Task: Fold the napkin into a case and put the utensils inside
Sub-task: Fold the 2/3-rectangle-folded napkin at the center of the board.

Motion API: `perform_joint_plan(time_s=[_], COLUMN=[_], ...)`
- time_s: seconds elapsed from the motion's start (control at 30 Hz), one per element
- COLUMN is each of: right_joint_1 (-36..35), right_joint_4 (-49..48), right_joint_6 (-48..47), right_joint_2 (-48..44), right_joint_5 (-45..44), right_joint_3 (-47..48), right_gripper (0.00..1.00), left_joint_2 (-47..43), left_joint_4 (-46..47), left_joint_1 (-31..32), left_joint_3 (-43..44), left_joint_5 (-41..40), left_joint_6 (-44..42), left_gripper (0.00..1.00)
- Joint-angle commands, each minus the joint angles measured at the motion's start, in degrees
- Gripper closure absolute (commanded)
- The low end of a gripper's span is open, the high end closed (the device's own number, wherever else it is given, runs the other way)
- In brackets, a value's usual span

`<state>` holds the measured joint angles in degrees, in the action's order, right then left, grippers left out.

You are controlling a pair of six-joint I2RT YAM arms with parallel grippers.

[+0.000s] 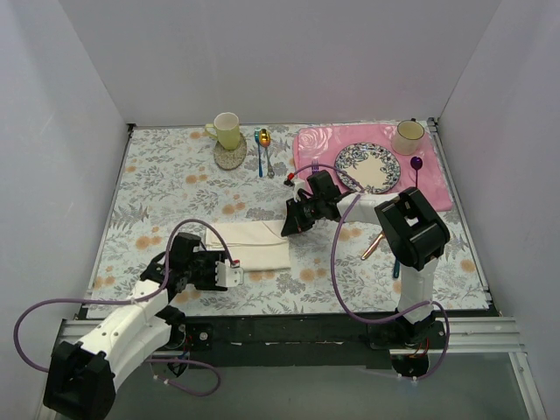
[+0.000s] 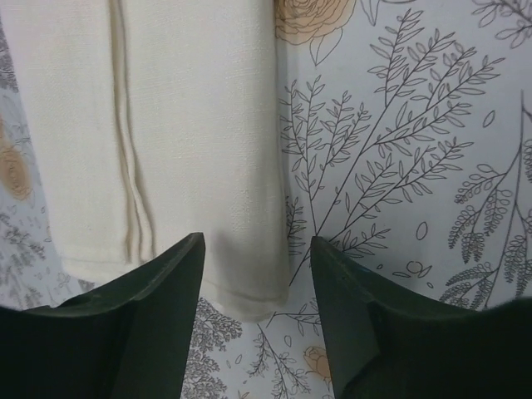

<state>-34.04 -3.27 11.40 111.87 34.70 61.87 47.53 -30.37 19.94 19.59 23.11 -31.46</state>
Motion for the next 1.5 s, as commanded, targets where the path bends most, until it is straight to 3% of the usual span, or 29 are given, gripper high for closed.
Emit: perform_joint_plan(time_s=[0.0,0.2,0.27,0.4,0.7,0.87,1.03,1.17,1.23,1.27,1.4,1.47], right_joint_1=[0.03,0.03,0.03,0.03,0.03,0.03,-0.06,0.03,0.03,0.03,0.03,-0.06], right_joint_4=[6.61,6.69,6.87,6.78,6.96,6.96,7.22,7.75,7.92,8.10,8.10,8.02], right_joint_6=[-4.10,-3.93,-3.93,-4.19,-4.72,-5.07,-5.25,-5.51,-5.51,-5.60,-5.77,-5.69], right_joint_2=[5.28,5.46,5.55,5.55,5.46,5.11,5.37,5.55,5.55,5.55,5.72,5.81], right_joint_5=[-11.32,-11.32,-11.32,-11.23,-11.32,-11.41,-11.32,-11.41,-11.49,-11.32,-11.49,-11.41], right_joint_3=[-2.01,-2.01,-1.84,-1.66,-1.57,-2.01,-1.75,-1.22,-1.13,-1.05,-1.05,-0.96], right_gripper=[0.89,0.89,0.89,0.89,0.89,0.89,0.89,0.89,0.89,0.89,0.89,0.89], left_joint_2=[-3.58,-0.07,0.63,3.00,20.39,34.61,42.73,46.16,46.78,46.17,34.85,27.67], left_joint_4=[1.81,5.41,5.94,1.73,-8.39,-16.02,-20.68,-20.96,-22.44,-22.54,-13.60,-9.02], left_joint_1=[2.46,3.43,3.70,3.70,2.03,-4.82,-10.44,-11.24,-11.86,-12.03,-10.99,-9.14], left_joint_3=[-3.42,-4.13,-3.43,3.93,22.75,34.69,41.22,42.63,43.33,43.07,33.52,26.49], left_joint_5=[-5.88,-8.35,-7.65,-3.17,5.35,12.65,15.99,17.31,18.80,19.25,16.98,14.60], left_joint_6=[-7.47,-8.88,-8.62,-4.94,8.07,9.67,8.09,8.35,7.65,7.38,8.78,10.18], left_gripper=[0.51,0.72,0.83,0.99,1.00,1.00,1.00,0.87,0.75,0.62,0.39,0.39])
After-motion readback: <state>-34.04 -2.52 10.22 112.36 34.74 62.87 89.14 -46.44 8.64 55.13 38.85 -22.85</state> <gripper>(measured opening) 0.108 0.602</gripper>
